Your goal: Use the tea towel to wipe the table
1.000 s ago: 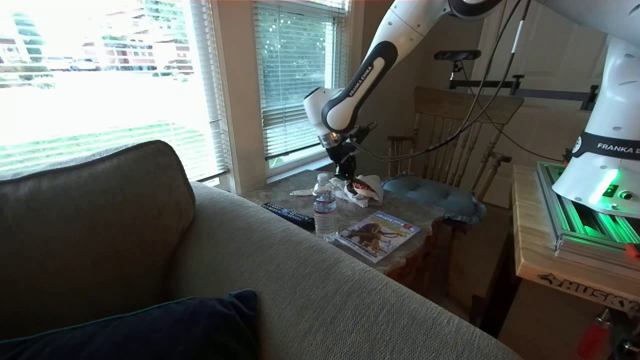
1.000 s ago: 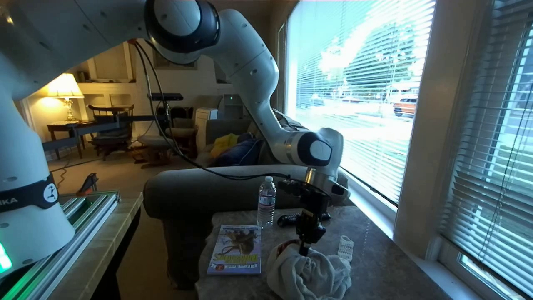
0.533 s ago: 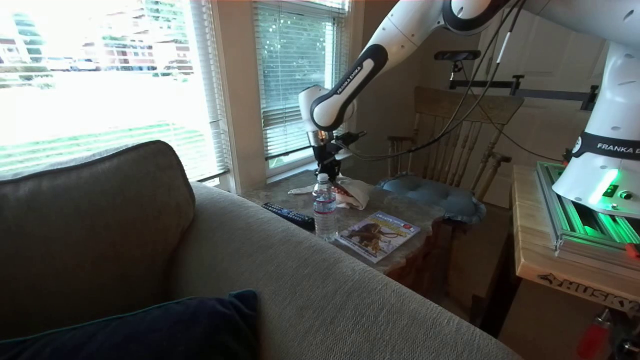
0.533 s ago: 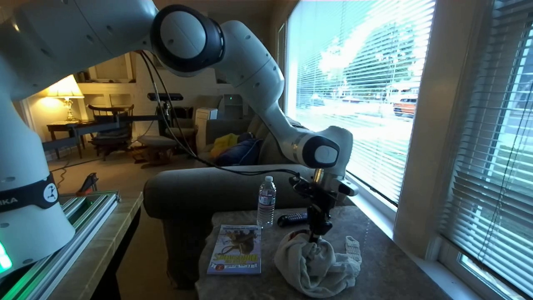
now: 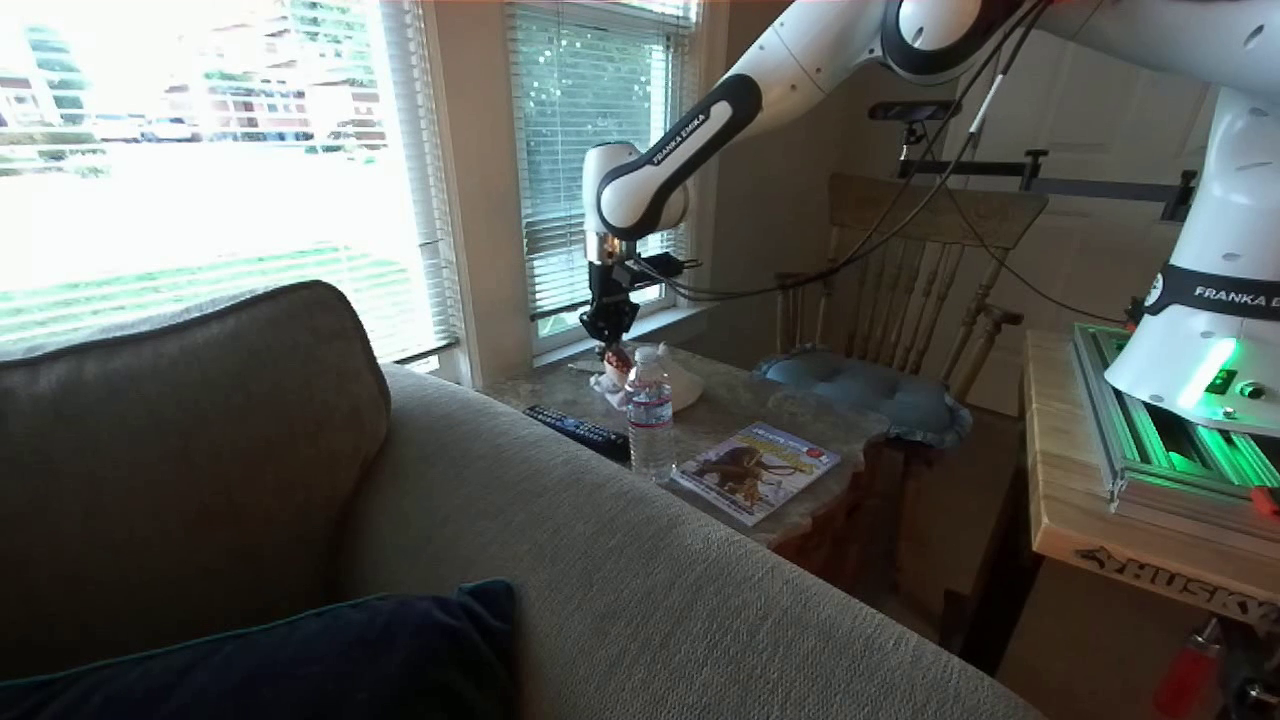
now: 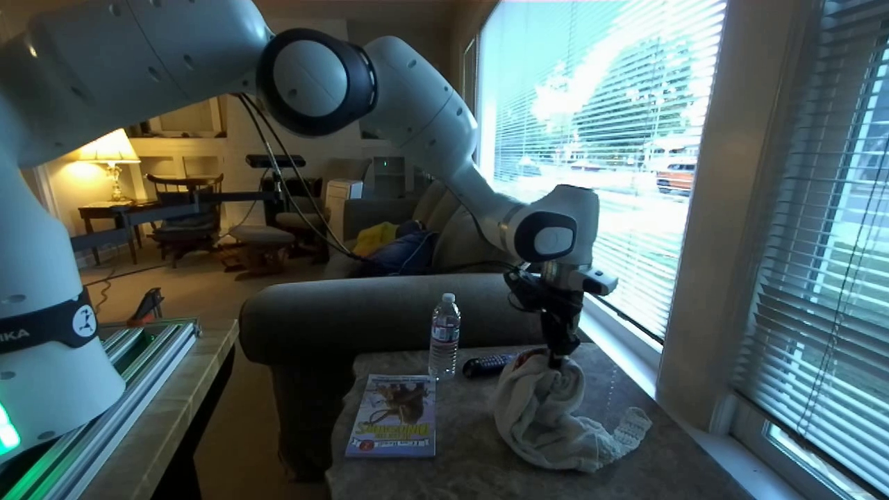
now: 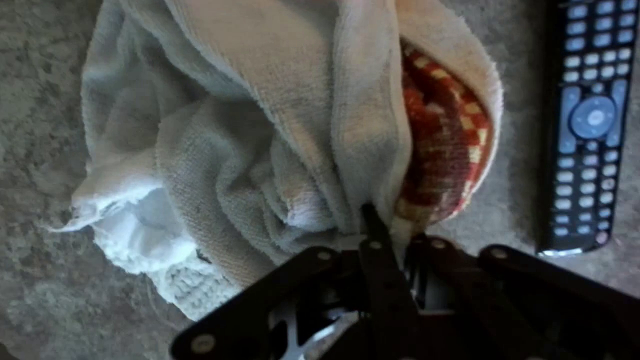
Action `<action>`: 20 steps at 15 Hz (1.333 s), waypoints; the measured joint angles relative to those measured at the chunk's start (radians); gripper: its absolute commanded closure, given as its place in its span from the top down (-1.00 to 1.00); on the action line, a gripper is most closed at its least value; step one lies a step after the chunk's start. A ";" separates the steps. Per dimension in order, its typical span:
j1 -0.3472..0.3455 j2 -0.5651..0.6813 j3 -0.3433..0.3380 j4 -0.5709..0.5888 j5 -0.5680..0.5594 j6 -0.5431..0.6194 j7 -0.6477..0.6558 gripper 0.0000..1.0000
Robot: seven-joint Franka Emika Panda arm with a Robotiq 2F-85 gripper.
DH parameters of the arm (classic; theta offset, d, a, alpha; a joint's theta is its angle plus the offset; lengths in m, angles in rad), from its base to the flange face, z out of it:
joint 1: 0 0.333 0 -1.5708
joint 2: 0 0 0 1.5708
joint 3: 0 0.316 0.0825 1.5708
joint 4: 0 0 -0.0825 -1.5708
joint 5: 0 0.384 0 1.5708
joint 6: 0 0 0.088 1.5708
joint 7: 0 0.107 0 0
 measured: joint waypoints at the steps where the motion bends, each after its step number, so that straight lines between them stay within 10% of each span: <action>1: 0.000 0.000 0.002 0.015 0.005 0.012 0.002 -0.95; 9: -0.002 -0.076 -0.019 0.023 0.007 0.127 0.011 -0.95; 20: -0.041 -0.470 -0.071 -0.372 -0.032 -0.045 -0.165 -0.95</action>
